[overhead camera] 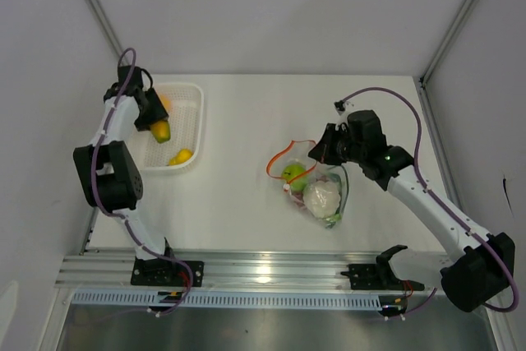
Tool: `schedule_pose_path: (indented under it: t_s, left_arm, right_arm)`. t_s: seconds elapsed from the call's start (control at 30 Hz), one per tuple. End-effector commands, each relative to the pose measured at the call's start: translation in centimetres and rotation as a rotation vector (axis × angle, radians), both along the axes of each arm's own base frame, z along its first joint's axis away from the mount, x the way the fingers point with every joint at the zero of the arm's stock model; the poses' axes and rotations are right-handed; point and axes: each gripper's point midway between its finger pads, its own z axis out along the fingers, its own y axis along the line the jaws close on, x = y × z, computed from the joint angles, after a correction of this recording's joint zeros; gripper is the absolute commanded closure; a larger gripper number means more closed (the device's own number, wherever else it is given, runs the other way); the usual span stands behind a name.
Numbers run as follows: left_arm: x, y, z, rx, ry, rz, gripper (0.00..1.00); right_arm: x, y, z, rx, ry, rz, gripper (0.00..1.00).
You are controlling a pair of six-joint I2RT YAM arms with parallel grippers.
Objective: Place the food in the zip-top bag and seal the zipper
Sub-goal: Pick up the fake fruit from the bin, then place the fake fruit in the zipper food storage bag.
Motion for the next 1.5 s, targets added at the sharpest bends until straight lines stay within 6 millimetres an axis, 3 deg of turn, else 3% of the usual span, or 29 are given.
schedule_pose_path:
  t_s: [0.0,0.03,0.1,0.13,0.17,0.2,0.23,0.27,0.33,0.37,0.4,0.47,0.5,0.53,0.57,0.6,0.63,0.9,1.03,1.17,1.23,1.3,1.33,1.37,1.47]
  left_arm:
    - [-0.1,-4.5,8.8,-0.089,-0.239,-0.078,0.82]
    - [-0.9,-5.9,11.0,-0.092,-0.299,-0.115,0.79]
    - [-2.0,-8.1,12.3,-0.134,-0.352,-0.159,0.76]
    - [-2.8,-10.5,12.1,-0.17,-0.361,-0.21,0.73]
    - [-3.5,-12.7,14.8,-0.217,-0.447,-0.279,0.72]
    - [-4.5,-14.2,14.2,-0.254,-0.437,-0.307,0.72]
    - [-5.5,-17.8,14.9,-0.291,-0.456,-0.398,0.71]
    - [-6.5,-20.0,17.2,-0.347,-0.527,-0.465,0.71]
    - [-9.1,-24.7,17.0,-0.444,-0.531,-0.593,0.71]
    - [-10.2,-26.5,19.4,-0.517,-0.597,-0.638,0.71]
    - [-11.6,-28.5,19.0,-0.568,-0.589,-0.679,0.72]
    - [-13.5,-30.3,17.8,-0.663,-0.572,-0.68,0.78]
    - [-14.3,-31.6,19.7,-0.688,-0.657,-0.71,0.83]
    - [-14.9,-32.3,20.2,-0.709,-0.684,-0.716,0.84]
    - [-15.4,-32.7,18.6,-0.726,-0.664,-0.708,0.84]
    - [-16.1,-34.1,20.2,-0.744,-0.741,-0.747,0.85]
    - [-16.4,-34.7,20.1,-0.755,-0.744,-0.759,0.84]
    - [-19.9,-41.3,16.8,-0.896,-0.554,-0.972,0.79]
    - [-20.9,-42.6,14.0,-0.895,-0.437,-1.009,0.78]
    - [-21.3,-43.4,12.5,-0.879,-0.346,-1.019,0.76]
    - [-20.8,-43.7,13.2,-0.872,-0.353,-1.032,0.75]
    - [-20.7,-43.7,11.8,-0.845,-0.282,-1.019,0.73]
    - [-20.3,-44.1,13.0,-0.846,-0.302,-1.037,0.72]
    - [-20.4,-44.3,12.0,-0.839,-0.251,-1.036,0.71]
    - [-19.8,-44.8,12.3,-0.824,-0.222,-1.045,0.69]
  right_arm:
    - [0.9,-0.3,2.3,0.022,-0.04,-0.051,1.0]
    - [0.7,-0.2,2.4,0.031,-0.036,-0.055,1.0]
    - [0.4,-0.2,2.8,0.037,-0.042,-0.055,1.0]
    - [0.3,-0.1,3.0,0.04,-0.042,-0.055,1.0]
    - [0.2,-0.1,3.0,0.039,-0.038,-0.052,1.0]
    - [-0.1,-0.2,2.8,0.032,-0.023,-0.049,1.0]
    - [-0.1,-0.2,2.8,0.028,-0.018,-0.051,1.0]
    - [-0.4,-0.2,2.9,0.025,-0.008,-0.048,1.0]
    - [-0.7,-0.2,3.4,0.032,-0.013,-0.049,1.0]
    - [-0.8,-0.2,3.5,0.037,-0.012,-0.05,1.0]
    - [-0.9,-0.2,3.6,0.043,-0.008,-0.051,1.0]
    - [-1.2,-0.1,4.0,0.058,-0.007,-0.05,1.0]
    - [-1.3,-0.1,4.3,0.071,-0.001,-0.053,1.0]
    - [-1.5,0.0,4.6,0.083,-0.001,-0.052,1.0]
    - [-1.5,0.1,5.0,0.094,-0.005,-0.051,1.0]
    - [-1.7,0.2,5.3,0.11,-0.003,-0.043,1.0]
    - [-1.8,0.3,5.4,0.122,0.002,-0.045,1.0]
    - [-2.2,0.6,6.7,0.156,-0.011,-0.033,1.0]
    - [-2.5,0.7,6.8,0.146,-0.021,0.001,1.0]
    - [-2.9,1.1,6.6,0.142,-0.018,0.044,1.0]
    - [-3.2,1.3,6.3,0.135,-0.008,0.061,1.0]
    - [-3.6,1.7,6.2,0.133,-0.005,0.086,1.0]
    - [-3.8,1.7,6.1,0.129,-0.001,0.092,1.0]
    - [-4.0,1.8,6.0,0.125,0.0,0.096,1.0]
    - [-4.4,1.7,6.4,0.123,-0.011,0.099,1.0]
